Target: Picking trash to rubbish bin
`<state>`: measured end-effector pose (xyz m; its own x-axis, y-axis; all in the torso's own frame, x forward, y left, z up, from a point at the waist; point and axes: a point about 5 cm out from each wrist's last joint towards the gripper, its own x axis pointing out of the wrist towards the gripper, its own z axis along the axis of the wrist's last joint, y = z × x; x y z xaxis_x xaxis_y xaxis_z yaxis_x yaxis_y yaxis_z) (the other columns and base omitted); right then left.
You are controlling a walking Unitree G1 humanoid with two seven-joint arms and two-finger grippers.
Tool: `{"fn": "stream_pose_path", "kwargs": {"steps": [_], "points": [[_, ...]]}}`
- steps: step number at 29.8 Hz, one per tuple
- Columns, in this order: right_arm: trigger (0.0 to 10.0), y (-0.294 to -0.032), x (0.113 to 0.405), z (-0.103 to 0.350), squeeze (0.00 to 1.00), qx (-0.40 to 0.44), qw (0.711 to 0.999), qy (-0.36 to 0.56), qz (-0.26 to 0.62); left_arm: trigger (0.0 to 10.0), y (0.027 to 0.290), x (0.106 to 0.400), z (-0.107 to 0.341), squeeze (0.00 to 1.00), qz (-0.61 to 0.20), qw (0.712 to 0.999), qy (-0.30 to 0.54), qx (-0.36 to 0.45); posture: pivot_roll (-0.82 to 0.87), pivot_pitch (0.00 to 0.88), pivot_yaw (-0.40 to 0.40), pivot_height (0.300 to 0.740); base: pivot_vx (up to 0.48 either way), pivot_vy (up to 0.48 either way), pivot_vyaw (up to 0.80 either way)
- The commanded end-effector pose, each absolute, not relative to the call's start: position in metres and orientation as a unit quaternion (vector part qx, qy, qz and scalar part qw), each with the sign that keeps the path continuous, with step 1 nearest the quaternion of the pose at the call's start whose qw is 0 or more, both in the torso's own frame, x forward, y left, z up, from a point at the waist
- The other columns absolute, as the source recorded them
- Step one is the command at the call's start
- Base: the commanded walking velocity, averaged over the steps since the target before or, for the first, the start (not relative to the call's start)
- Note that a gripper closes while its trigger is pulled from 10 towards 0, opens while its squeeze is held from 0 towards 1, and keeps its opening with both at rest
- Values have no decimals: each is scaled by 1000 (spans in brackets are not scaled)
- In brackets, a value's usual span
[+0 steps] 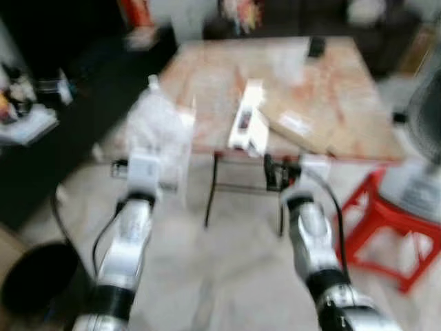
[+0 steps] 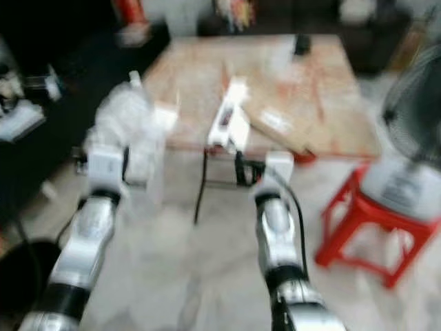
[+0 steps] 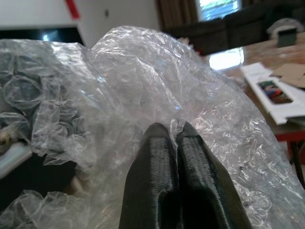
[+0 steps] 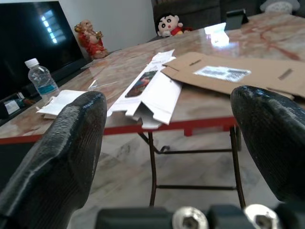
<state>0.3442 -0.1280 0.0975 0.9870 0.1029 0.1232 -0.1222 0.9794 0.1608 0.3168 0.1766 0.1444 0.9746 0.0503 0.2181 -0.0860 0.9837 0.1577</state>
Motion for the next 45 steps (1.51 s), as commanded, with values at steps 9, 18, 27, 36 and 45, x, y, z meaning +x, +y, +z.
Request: {"fn": "stream_pose_path", "kwargs": {"steps": [9, 18, 27, 36, 45], "points": [[10000, -143, 311, 27, 0, 92, 989, 112, 34, 10000, 246, 270, 102, 0, 44, 998, 11, 50, 90, 61, 77, 740, 0, 0, 0], [10000, -153, 277, -15, 0, 89, 971, 222, 20, 10000, 259, 233, 33, 0, 36, 986, 160, 27, 91, 69, 67, 740, 0, 0, 0], [10000, -160, 239, -50, 0, 77, 940, 331, 14, 10000, 259, 190, -50, 0, 95, 928, 359, 8, 65, 75, 46, 740, 0, 0, 0], [10000, -162, 208, -71, 0, 85, 915, 394, 7, 10000, 246, 175, -72, 0, 96, 901, 423, 24, 45, 79, 37, 740, 0, 0, 0], [10000, -166, 189, -82, 0, 73, 900, 429, 4, 10000, 248, 197, -58, 0, 142, 923, 358, 27, 42, 81, 32, 740, 0, 0, 700]]}}
